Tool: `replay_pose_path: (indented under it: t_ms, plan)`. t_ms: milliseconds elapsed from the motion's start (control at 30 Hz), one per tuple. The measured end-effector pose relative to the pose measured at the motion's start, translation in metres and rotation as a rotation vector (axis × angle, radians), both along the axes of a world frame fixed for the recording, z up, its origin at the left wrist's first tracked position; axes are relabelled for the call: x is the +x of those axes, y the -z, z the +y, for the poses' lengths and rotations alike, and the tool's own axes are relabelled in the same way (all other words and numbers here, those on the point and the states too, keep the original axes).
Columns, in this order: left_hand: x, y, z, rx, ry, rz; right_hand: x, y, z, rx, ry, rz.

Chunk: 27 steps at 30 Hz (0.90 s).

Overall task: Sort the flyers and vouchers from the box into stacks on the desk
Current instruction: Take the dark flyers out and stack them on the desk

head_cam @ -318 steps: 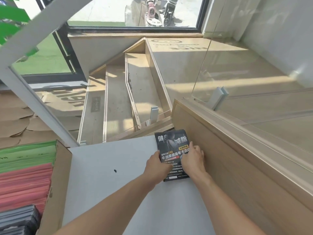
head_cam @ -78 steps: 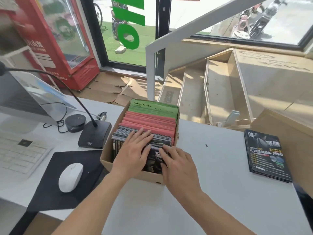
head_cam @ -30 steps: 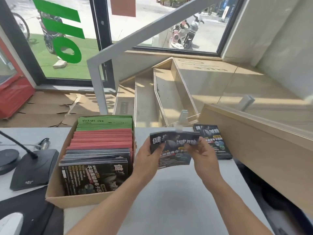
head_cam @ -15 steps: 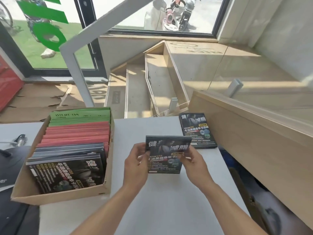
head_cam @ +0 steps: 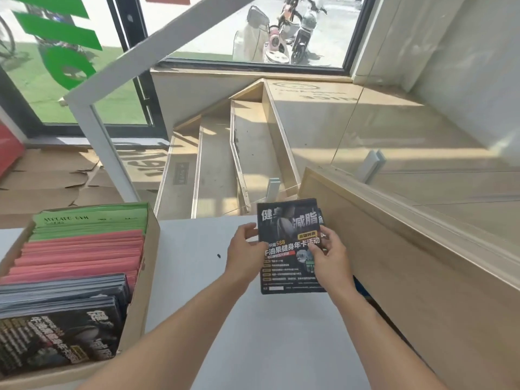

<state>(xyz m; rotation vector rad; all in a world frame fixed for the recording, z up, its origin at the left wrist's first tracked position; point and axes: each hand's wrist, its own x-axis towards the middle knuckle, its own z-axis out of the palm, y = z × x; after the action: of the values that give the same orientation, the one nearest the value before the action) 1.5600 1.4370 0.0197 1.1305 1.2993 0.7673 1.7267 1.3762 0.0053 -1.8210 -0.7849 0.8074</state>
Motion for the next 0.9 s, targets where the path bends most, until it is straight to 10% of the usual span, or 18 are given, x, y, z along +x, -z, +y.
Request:
replay_pose_path:
  t_ms: [500,900]
  plan:
    - [0.072,0.036,0.042,-0.187,0.345,0.124,0.067,0.051,0.069,-0.464,-0.1,-0.617]
    - [0.082,0.046,0.053,-0.308,0.359,0.014,0.061,0.055,0.07,-0.517,-0.237,-0.495]
